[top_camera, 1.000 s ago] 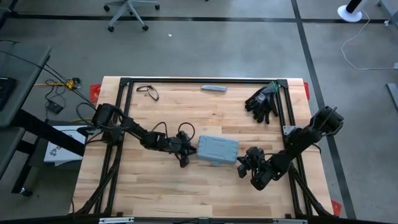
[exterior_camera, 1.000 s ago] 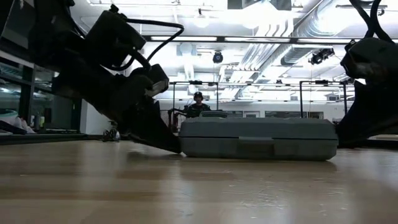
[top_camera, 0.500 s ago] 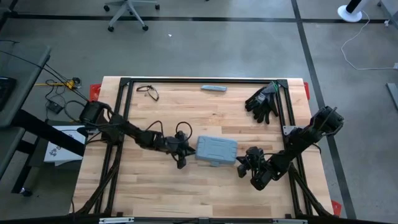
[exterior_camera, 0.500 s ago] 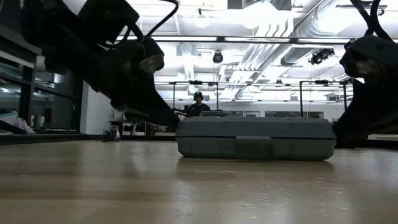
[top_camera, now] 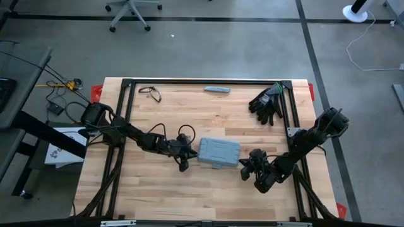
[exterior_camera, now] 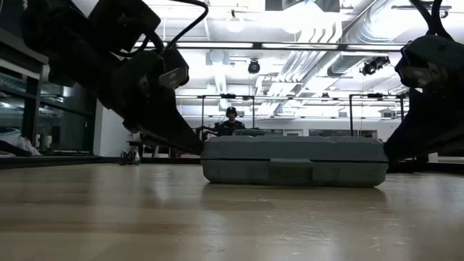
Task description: Prefit tool cases
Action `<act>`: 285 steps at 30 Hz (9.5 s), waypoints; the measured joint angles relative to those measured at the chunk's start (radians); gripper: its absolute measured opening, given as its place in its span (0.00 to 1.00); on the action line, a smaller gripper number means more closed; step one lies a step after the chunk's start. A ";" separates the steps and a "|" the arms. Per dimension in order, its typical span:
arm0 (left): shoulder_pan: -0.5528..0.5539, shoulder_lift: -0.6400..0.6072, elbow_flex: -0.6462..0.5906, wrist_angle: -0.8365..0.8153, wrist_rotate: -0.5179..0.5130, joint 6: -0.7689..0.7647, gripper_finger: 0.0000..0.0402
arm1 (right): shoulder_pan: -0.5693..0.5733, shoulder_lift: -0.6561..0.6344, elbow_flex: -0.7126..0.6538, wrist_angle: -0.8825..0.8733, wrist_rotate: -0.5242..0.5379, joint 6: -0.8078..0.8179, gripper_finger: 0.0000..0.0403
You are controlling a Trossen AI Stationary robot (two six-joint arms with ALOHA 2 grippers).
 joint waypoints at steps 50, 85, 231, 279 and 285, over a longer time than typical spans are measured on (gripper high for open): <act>0.001 -0.054 -0.003 0.077 -0.015 0.107 0.12 | 0.002 -0.096 -0.002 -0.013 0.048 -0.058 0.00; 0.109 -0.136 -0.001 0.084 -0.229 0.238 0.12 | -0.148 -0.187 0.000 -0.092 0.140 -0.168 0.00; 0.176 0.325 0.534 -0.541 0.155 0.382 0.00 | 0.202 0.223 0.004 0.058 0.430 0.608 0.07; 0.087 0.329 0.532 -0.453 -0.043 0.421 0.00 | 0.014 0.027 -0.003 -0.288 0.017 0.372 0.20; 0.087 0.329 0.532 -0.454 -0.042 0.421 0.00 | 0.014 -0.040 -0.002 -0.297 0.045 0.318 0.20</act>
